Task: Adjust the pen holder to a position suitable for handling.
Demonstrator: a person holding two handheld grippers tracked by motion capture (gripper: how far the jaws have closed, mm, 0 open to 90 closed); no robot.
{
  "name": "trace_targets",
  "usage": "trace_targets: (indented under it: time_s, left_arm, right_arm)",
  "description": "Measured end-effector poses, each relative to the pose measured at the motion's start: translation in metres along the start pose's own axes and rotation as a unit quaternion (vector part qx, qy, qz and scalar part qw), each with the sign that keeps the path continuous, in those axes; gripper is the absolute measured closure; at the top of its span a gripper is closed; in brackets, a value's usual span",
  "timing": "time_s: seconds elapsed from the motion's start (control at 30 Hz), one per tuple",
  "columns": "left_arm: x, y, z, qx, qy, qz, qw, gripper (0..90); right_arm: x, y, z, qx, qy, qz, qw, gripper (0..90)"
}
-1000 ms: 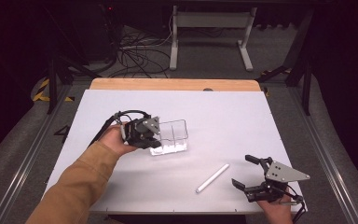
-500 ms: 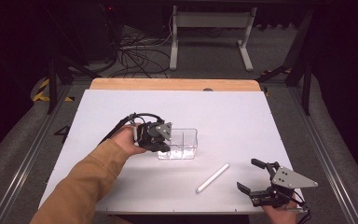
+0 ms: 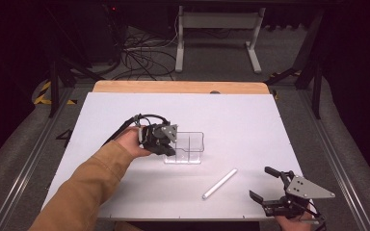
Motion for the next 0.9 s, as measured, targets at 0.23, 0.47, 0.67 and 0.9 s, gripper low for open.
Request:
trace_targets:
  time_s: [0.23, 0.47, 0.67, 0.9]
  left_arm:
    - [0.003, -0.001, 0.001, -0.004, -0.006, -0.018, 0.9998, 76.6]
    - [0.004, -0.005, 0.001, 0.011, -0.004, -0.02, 0.9997, 61.4]
    - [0.002, -0.01, -0.003, 0.025, 0.014, -0.006, 0.9996, 54.5]
    - [0.002, -0.009, -0.005, 0.04, 0.02, -0.003, 0.999, 49.8]
  right_arm:
    - [-0.001, 0.0, -0.001, 0.002, 0.001, -0.001, 1.0, 7.2]
    - [-0.002, 0.001, -0.001, 0.004, 0.001, -0.003, 1.0, 7.1]
    - [-0.005, 0.001, -0.003, 0.006, 0.002, -0.006, 1.0, 7.1]
    - [-0.008, 0.0, -0.004, 0.008, 0.003, -0.01, 0.9999, 7.2]
Point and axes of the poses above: each handheld gripper's, and its own axes: x roughly backward along the jaws, z roughly out of its underside, y roughly to its left, the point moved 3 cm from there along -x, roughly forward along the jaws, and after that the axes turned 7 degrees about y, right-handed, at the moved point
